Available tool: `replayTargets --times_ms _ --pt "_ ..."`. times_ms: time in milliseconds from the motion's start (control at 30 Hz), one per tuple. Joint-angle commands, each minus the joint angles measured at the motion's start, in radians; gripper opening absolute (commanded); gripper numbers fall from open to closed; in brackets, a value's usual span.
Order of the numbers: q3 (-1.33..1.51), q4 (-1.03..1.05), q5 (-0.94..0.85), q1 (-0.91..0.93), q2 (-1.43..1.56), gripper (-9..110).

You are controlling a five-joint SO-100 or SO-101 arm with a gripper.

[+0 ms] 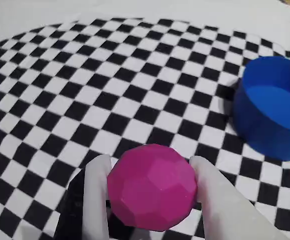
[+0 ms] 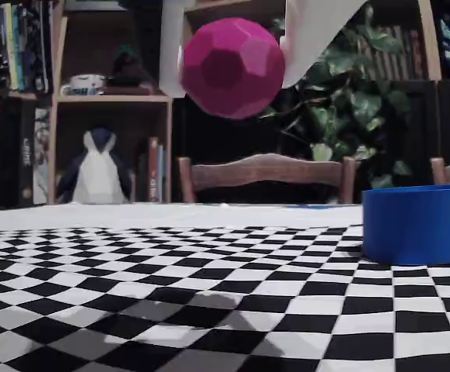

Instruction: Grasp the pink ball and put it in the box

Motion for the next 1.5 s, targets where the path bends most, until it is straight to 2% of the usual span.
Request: replayTargets --times_ms 0,467,1467 --pt "-0.002 -0.003 -0.006 0.026 0.031 0" --pt "-0.003 0.075 -0.008 0.133 0.080 0" --pt "0.009 0.083 -0.008 0.279 0.140 0"
